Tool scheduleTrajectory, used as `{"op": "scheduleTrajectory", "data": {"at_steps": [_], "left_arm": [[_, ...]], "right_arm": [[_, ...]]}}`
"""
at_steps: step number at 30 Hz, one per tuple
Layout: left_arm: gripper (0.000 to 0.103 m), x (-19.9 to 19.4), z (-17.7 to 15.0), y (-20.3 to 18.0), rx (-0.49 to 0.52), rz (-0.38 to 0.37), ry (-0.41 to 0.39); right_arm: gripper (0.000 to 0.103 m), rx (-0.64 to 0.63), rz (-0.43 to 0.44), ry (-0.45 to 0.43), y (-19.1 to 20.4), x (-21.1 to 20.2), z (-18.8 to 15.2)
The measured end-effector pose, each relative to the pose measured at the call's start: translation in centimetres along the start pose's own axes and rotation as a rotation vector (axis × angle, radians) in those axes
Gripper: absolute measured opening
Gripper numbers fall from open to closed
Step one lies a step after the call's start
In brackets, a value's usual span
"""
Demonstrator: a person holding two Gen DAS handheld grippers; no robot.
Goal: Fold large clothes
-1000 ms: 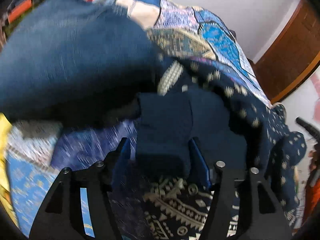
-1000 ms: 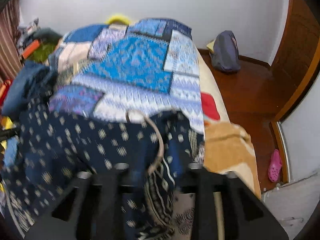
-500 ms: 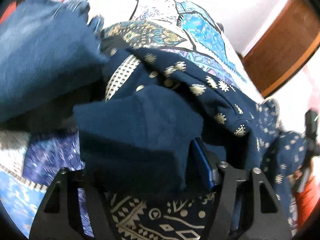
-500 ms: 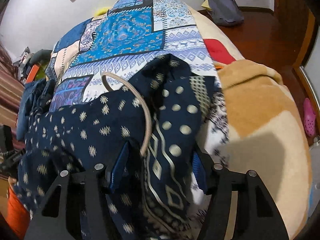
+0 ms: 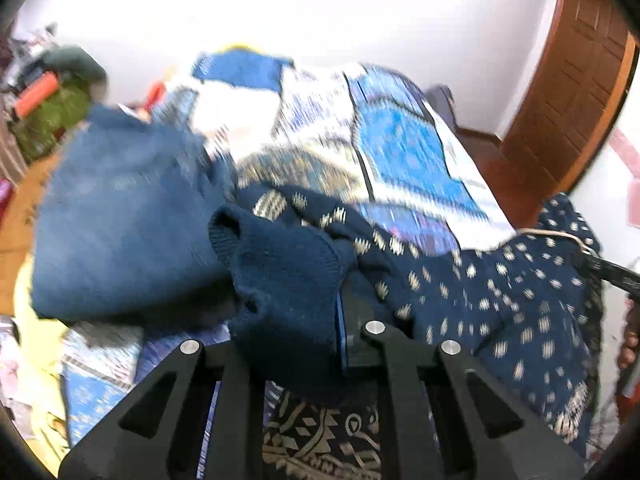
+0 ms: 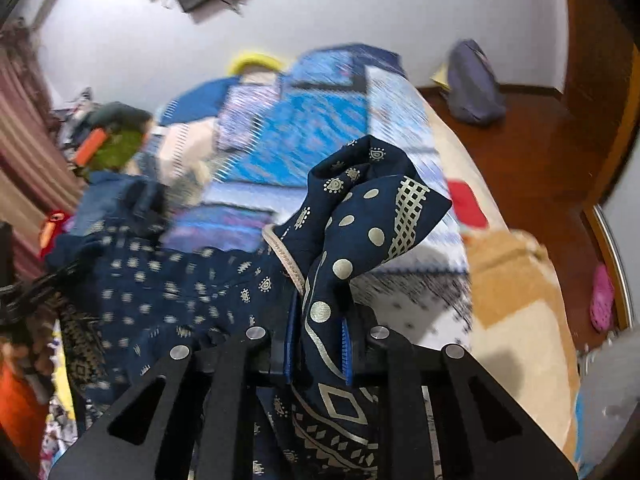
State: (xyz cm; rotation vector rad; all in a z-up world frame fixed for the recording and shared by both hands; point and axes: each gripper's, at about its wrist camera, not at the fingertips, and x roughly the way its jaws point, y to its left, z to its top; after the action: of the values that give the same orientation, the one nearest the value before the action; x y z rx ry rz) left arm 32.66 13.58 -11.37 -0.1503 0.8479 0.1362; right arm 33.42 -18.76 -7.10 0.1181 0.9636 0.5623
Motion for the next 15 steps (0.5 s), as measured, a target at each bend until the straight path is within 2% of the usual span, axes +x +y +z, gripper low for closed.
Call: {"op": "scheduleTrajectory", "data": {"at_steps": [2,9,13,15], "left_arm": [[0.012,-0.7,1.1,0.0,-0.011,0.004,-0.035],[0.012,-0.3,5.7,0.5,0.020,0.064,-0.133],[0.014,2.5,7.7,2.1,0.015,0.046,-0.076],[0.022,4.3,8.0,2.7,0.015,0.068,-0.038]], "right_arm": [[0.016,-0.011,0.013,-0.019,0.8,-0.7,1.2],[0.016,-0.080,-0.058,-0.107,3.1,-0.4,5.7],[0.017,-0.099,-0.147,-0.096,3.1,3.4,7.3],[0.019,-0.137,-0.218,-0.073,3.3,5.7,7.5]]}}
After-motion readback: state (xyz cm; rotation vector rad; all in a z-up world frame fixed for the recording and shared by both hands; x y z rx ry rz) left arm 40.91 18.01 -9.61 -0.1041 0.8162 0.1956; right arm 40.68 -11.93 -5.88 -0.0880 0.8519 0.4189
